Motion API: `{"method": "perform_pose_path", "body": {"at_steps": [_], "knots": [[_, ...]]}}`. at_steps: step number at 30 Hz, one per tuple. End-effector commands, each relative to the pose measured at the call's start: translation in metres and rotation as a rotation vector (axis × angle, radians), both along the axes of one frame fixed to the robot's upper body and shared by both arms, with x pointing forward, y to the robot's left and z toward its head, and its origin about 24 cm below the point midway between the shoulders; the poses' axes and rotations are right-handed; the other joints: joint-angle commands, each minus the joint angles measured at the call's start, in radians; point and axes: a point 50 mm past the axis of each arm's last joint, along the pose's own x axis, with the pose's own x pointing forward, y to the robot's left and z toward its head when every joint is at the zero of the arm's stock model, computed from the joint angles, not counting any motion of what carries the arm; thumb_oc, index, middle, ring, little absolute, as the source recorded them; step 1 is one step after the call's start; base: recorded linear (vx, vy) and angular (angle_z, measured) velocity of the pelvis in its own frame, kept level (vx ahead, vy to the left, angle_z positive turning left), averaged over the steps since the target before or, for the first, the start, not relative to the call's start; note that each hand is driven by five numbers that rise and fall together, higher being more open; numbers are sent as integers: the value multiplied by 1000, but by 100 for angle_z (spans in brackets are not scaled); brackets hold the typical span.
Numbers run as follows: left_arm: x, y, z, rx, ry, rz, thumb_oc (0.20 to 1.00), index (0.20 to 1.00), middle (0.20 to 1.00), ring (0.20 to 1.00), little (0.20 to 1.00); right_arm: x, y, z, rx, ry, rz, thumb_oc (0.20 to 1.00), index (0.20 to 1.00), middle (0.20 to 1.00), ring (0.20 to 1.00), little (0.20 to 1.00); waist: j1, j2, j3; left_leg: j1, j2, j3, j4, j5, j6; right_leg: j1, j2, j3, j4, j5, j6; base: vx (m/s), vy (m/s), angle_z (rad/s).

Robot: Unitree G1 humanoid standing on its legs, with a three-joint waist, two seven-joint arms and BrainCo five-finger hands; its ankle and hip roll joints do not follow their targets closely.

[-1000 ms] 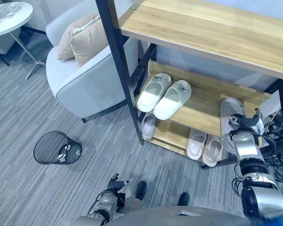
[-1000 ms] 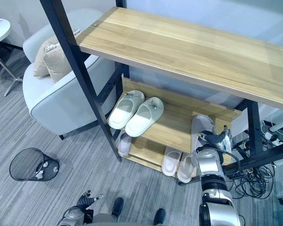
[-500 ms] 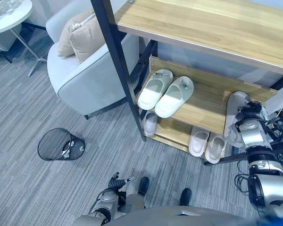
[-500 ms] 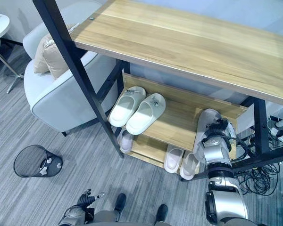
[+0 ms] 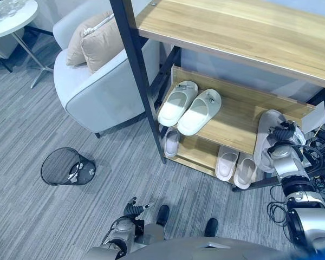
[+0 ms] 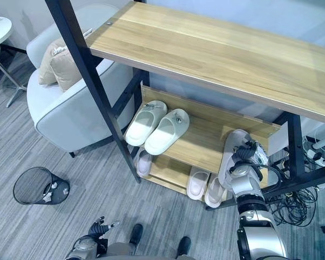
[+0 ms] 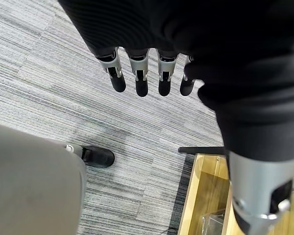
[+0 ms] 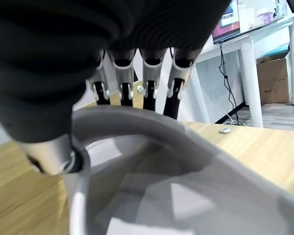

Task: Arrange the slippers neatly on the shoe rack.

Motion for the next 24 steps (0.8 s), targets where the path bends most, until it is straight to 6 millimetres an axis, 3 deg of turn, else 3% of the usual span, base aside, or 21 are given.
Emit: {"method": "perform_pose_path", "body": {"at_steps": [1,11,16,17,18,24], "knots": [[-77,-30,-20,-54,292,-17,1000,1000,1000,1000,1000,-11,3,-14,20,17,22,200,200,200,200,200,26,-4,-16,-37,28,53,-2,12,29,53,-60,-2,5,-22,67,0,0,0],[-83,-23,-21,-35,315,7,1000,1000,1000,1000,1000,-11,43,-12,138,-53,141,200,200,200,200,200,29,-16,-29,-20,37,53,-2,6,27,64,-52,3,5,-23,60,0,0,0],[-85,-23,-21,-31,327,11,1000,1000,1000,1000,1000,-11,48,-1,146,-80,166,228,228,228,228,228,30,-21,-36,-17,40,55,-2,6,26,68,-50,8,5,-26,59,0,0,0],[-86,-23,-21,-31,329,11,1000,1000,1000,1000,1000,-12,47,0,149,-83,159,715,715,715,715,715,30,-21,-37,-17,40,55,-2,6,26,68,-50,8,5,-26,58,0,0,0],[-85,-23,-21,-32,329,11,1000,1000,1000,1000,1000,-13,47,0,156,-85,151,1000,1000,1000,1000,1000,29,-22,-38,-17,39,53,-2,7,27,68,-50,8,5,-27,58,0,0,0],[-89,-24,-21,-31,344,7,1000,1000,1000,1000,1000,-12,42,12,151,-133,142,1000,1000,1000,1000,1000,28,-21,-37,-22,37,50,-2,9,28,61,-54,9,5,-23,60,0,0,0]]}}
